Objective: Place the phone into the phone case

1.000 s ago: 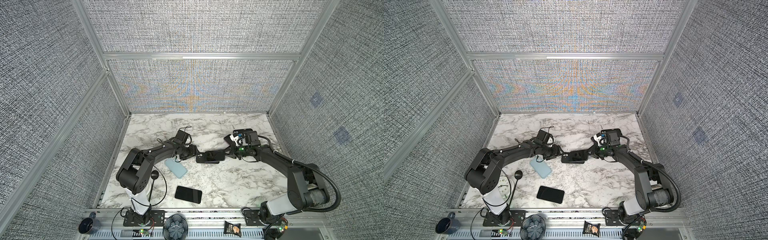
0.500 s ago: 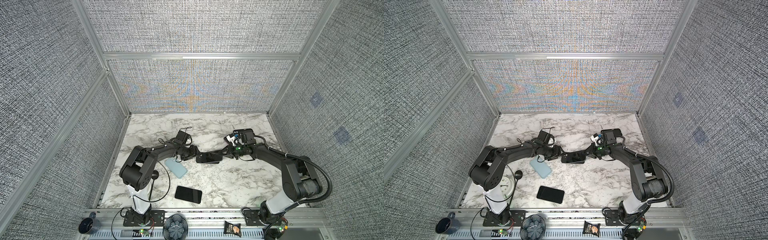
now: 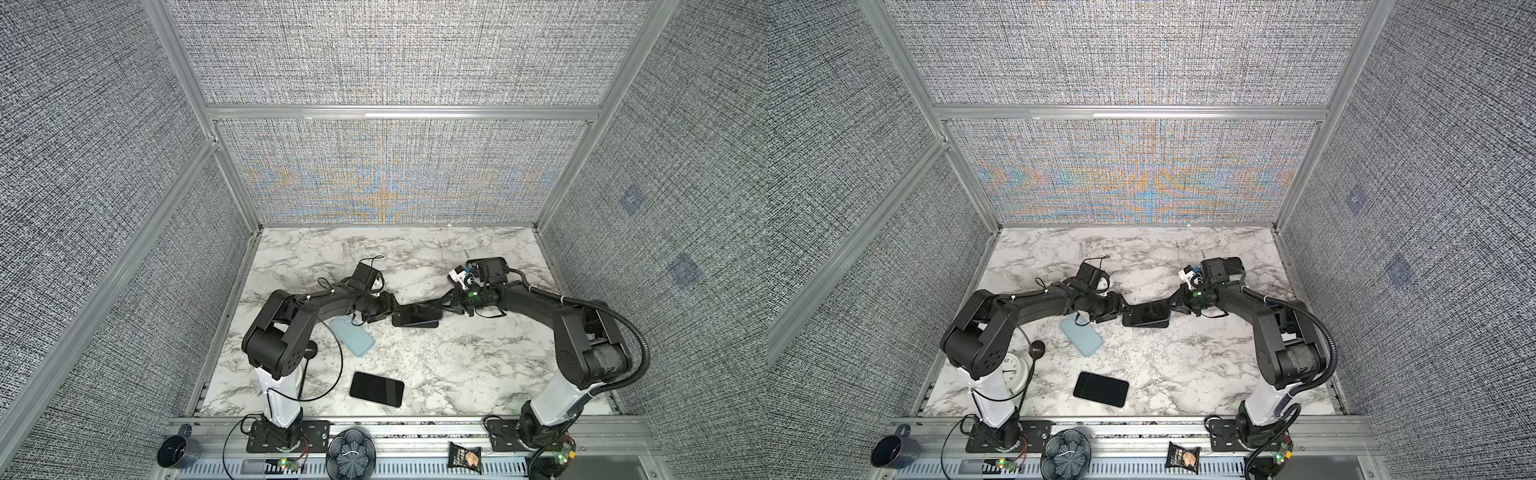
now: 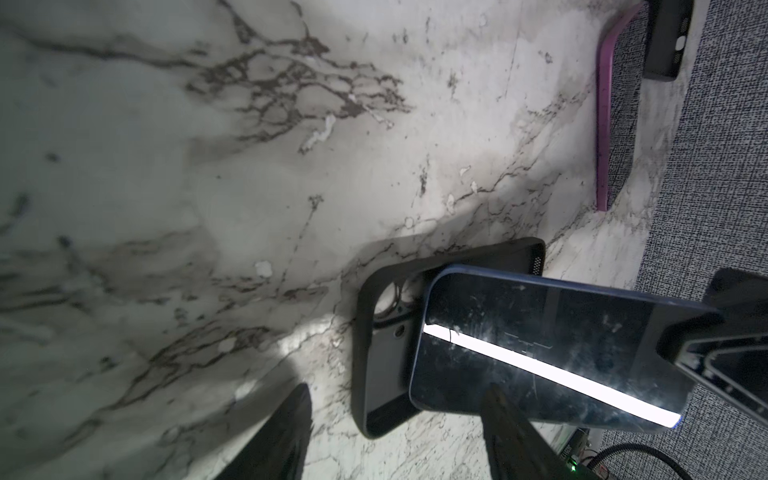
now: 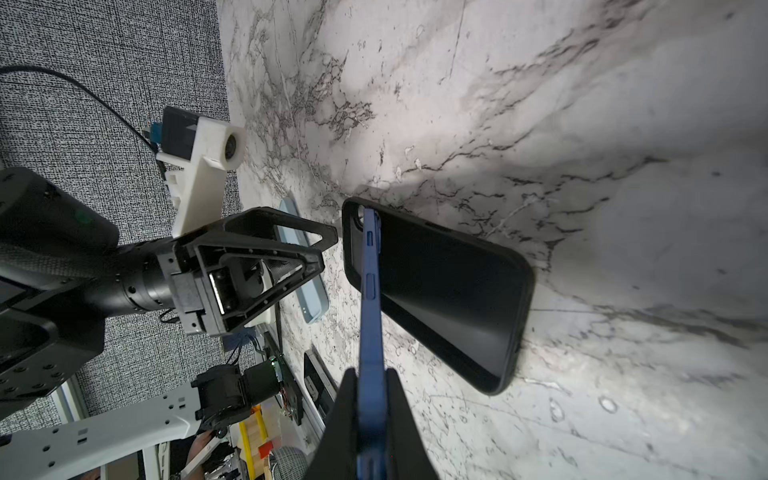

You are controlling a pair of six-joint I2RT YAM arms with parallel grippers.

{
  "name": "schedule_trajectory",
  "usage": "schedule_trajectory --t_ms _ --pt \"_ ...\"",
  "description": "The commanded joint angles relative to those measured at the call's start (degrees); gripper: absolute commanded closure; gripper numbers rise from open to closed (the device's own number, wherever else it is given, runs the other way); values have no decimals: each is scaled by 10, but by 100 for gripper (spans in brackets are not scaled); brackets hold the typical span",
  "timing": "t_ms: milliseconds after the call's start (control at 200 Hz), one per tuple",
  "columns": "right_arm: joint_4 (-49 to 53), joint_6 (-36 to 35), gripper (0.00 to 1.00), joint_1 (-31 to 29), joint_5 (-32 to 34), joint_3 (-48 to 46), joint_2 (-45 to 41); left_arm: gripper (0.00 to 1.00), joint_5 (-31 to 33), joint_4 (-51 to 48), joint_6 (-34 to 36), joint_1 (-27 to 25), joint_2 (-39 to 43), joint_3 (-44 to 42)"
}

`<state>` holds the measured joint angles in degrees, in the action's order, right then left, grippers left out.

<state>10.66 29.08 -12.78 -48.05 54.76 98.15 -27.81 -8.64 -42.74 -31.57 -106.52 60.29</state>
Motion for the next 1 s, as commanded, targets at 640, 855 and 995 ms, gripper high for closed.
schedule_trajectory --t_ms 640,855,995 --pt "35 -38 95 -2 8 16 71 40 -21 42 -21 1 -3 -19" --pt "-9 -5 94 -9 21 -7 72 40 -22 50 -29 1 10 -40" --pt "-18 0 94 -16 22 -8 81 40 -20 51 -29 1 11 -46"
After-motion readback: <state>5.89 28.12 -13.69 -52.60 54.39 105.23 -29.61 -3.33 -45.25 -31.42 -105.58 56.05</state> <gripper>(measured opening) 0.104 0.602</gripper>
